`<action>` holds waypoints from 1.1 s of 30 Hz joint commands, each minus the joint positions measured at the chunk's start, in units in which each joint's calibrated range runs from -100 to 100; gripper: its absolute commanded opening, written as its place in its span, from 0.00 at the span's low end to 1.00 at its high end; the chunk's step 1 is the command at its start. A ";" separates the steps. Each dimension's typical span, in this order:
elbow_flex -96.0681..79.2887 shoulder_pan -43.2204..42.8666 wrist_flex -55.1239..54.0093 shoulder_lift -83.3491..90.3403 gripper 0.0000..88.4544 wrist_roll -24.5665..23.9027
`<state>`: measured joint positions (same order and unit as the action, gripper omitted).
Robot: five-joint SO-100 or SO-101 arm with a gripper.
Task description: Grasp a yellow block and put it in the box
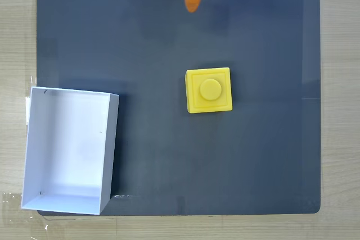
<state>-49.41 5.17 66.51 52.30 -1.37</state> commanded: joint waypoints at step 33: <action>65.38 -1.55 18.05 -74.84 0.50 9.24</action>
<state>11.29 4.45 85.72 -20.02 7.92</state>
